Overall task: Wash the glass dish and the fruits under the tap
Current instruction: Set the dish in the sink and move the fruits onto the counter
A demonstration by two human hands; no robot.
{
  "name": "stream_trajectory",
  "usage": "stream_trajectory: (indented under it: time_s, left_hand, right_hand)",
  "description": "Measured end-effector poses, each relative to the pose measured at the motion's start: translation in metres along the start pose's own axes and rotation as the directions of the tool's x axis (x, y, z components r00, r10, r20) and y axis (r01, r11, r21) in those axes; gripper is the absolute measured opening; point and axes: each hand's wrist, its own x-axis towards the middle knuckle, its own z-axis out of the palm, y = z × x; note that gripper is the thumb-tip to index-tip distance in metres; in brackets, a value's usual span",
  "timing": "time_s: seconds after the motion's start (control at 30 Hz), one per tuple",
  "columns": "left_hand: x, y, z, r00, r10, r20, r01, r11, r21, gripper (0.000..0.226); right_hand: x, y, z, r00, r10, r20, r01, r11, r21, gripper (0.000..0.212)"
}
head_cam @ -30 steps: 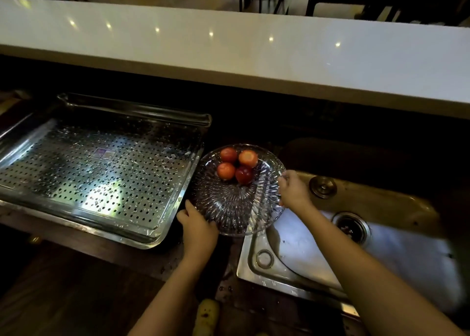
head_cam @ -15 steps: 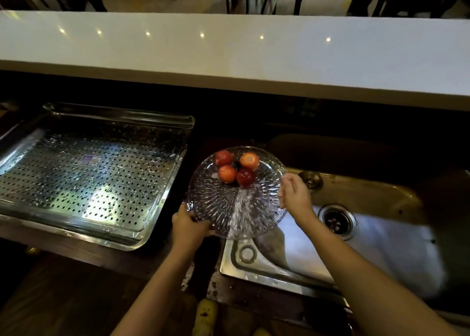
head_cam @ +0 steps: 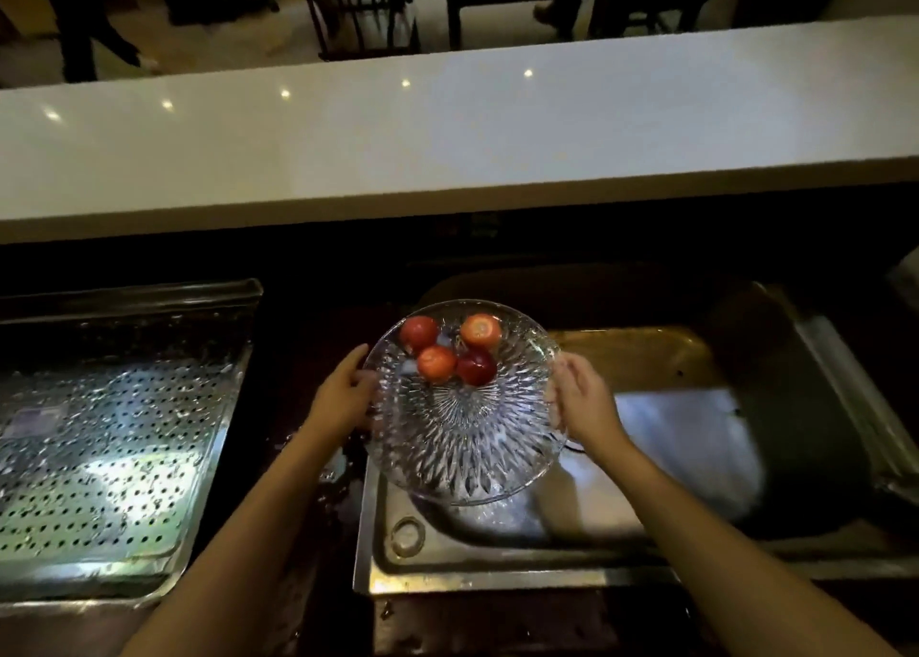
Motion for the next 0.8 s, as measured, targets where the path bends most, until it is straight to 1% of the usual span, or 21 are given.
stream_trajectory:
  time_s: [0.07,0.13,0.23,0.3,0.4,0.5,0.6,0.67,0.7,0.8]
  left_hand:
    - [0.01,0.013,0.014,0.993,0.082,0.084,-0.091,0.99,0.108,0.032]
    - [0.02,0.024,0.03,0.982,0.122,0.147,-0.145,0.977,0.157,0.033]
    - [0.036,0.034,0.057,0.967,0.123,0.222,-0.164,0.97,0.178,0.038]
    - [0.048,0.036,0.075,0.966,0.112,0.235,-0.163,0.964,0.211,0.039]
    - [0.061,0.034,0.102,0.966,0.089,0.244,-0.16,0.943,0.293,0.038]
    - [0.066,0.025,0.129,0.966,0.013,0.257,-0.09,0.952,0.291,0.044]
    - [0.07,0.011,0.154,0.966,-0.06,0.253,-0.024,0.948,0.317,0.042]
    - [0.074,0.002,0.17,0.972,-0.086,0.219,0.011,0.947,0.321,0.04]
    - [0.075,-0.004,0.178,0.973,-0.098,0.208,0.023,0.943,0.333,0.038]
    - [0.08,-0.021,0.2,0.979,-0.087,0.182,-0.004,0.894,0.447,0.029]
  right_hand:
    - [-0.002,0.001,-0.015,0.998,0.018,-0.058,-0.018,1.0,-0.004,0.017]
    - [-0.003,0.003,-0.029,0.993,0.047,-0.109,-0.046,0.999,0.01,0.014]
    - [-0.004,0.007,-0.05,0.98,0.097,-0.176,-0.093,0.995,0.033,0.015]
    - [-0.005,0.015,-0.062,0.967,0.118,-0.228,-0.115,0.993,0.027,0.016]
    - [-0.006,0.03,-0.079,0.944,0.134,-0.3,-0.152,0.988,-0.038,0.016]
    - [-0.003,0.05,-0.094,0.938,0.134,-0.32,-0.183,0.974,-0.131,0.016]
    - [0.004,0.074,-0.107,0.937,0.145,-0.318,-0.234,0.936,-0.263,0.019]
    - [0.012,0.09,-0.115,0.938,0.189,-0.289,-0.281,0.905,-0.319,0.022]
    - [0.016,0.097,-0.118,0.937,0.217,-0.273,-0.307,0.884,-0.353,0.025]
    - [0.03,0.12,-0.127,0.927,0.284,-0.244,-0.37,0.799,-0.474,0.028]
